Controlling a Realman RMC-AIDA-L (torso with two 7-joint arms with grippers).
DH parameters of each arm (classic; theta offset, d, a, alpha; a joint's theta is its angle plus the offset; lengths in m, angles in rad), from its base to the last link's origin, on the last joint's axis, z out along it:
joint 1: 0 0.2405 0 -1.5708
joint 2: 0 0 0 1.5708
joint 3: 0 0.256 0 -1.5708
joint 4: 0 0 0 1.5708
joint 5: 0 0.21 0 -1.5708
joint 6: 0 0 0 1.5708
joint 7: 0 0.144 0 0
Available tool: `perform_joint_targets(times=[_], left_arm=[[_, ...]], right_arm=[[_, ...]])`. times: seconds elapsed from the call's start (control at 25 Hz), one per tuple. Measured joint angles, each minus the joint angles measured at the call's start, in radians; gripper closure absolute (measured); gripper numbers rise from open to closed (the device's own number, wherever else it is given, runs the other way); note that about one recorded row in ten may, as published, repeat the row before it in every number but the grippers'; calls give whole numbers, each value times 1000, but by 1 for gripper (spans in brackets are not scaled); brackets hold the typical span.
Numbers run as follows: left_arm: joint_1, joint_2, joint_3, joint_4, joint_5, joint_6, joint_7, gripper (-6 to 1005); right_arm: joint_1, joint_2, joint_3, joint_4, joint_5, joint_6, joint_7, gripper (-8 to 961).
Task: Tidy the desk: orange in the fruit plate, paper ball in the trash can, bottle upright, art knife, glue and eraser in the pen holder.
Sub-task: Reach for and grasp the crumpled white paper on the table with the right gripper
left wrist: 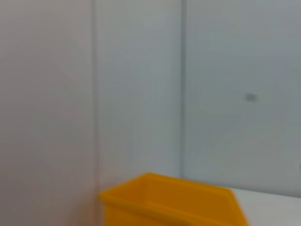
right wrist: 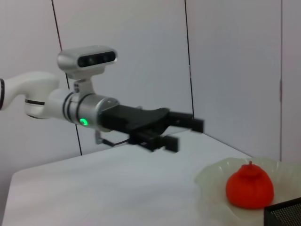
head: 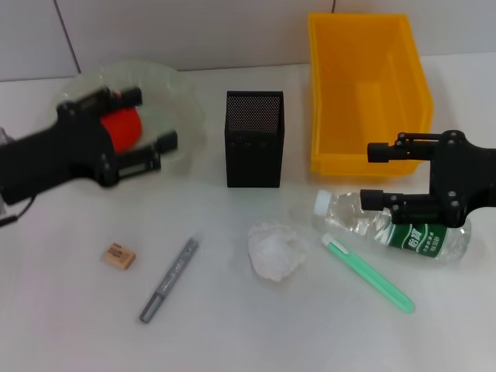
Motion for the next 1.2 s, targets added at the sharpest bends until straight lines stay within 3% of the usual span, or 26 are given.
perform_joint_targets(times=[0.16, 0.48, 0.8, 1.2], left_arm=[[10, 24, -3, 41, 90, 133, -101, 169], [10, 41, -5, 60, 142, 251, -153, 170], [-8, 32, -5, 63, 195, 351, -197, 171], [-16, 20, 1, 62, 216, 369, -199, 172]], right_arm=[[0, -3, 10, -13, -34, -8, 16, 245], [-13, -3, 11, -44, -74, -12, 49, 245], [12, -3, 4, -162, -167, -19, 247, 245], [124, -3, -9, -283, -343, -27, 496, 245]])
